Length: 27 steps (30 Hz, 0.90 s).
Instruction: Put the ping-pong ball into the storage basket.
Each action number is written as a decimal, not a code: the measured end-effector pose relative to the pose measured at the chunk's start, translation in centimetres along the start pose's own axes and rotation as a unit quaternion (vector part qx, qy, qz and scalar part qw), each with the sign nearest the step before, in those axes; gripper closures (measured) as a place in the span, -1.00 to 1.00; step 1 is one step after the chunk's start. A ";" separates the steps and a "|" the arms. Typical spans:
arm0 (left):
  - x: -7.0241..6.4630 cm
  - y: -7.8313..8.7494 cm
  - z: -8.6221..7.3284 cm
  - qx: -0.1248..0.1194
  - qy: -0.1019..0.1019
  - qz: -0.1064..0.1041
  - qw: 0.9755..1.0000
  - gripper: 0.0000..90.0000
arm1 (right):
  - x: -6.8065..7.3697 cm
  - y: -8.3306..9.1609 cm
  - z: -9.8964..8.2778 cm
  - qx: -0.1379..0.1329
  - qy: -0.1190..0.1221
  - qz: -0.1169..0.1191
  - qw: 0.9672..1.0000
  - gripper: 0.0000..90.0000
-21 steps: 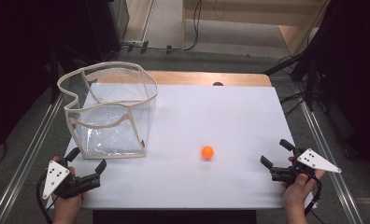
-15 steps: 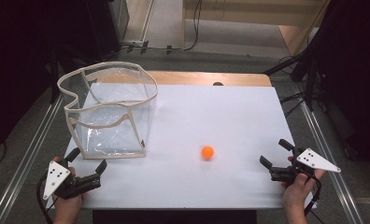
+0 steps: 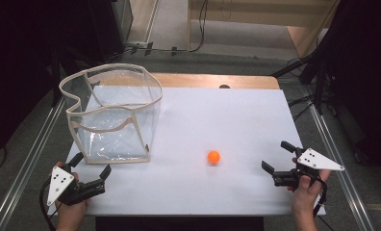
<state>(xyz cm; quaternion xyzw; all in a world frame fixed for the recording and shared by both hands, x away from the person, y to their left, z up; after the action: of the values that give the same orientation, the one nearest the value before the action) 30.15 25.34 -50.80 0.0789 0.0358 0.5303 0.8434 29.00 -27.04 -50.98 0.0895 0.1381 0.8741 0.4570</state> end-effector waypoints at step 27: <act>-0.1 0.0 -0.1 -0.001 -0.002 -0.001 1.000 -0.97 | 1.2 -2.5 3.6 0.040 0.034 0.028 0.998 -1.00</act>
<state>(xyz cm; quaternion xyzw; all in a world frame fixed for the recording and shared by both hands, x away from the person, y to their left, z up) 30.11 25.26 -50.86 0.0790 0.0341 0.5294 0.8440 31.22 -24.09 -48.36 0.0816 0.1859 0.8828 0.4236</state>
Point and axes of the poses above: each handheld gripper's, and its own axes: y roughly backward along the jaws, z roughly out of its top, x roughly to its left, the point moved 10 cm from there along -y, roughly forward along the jaws
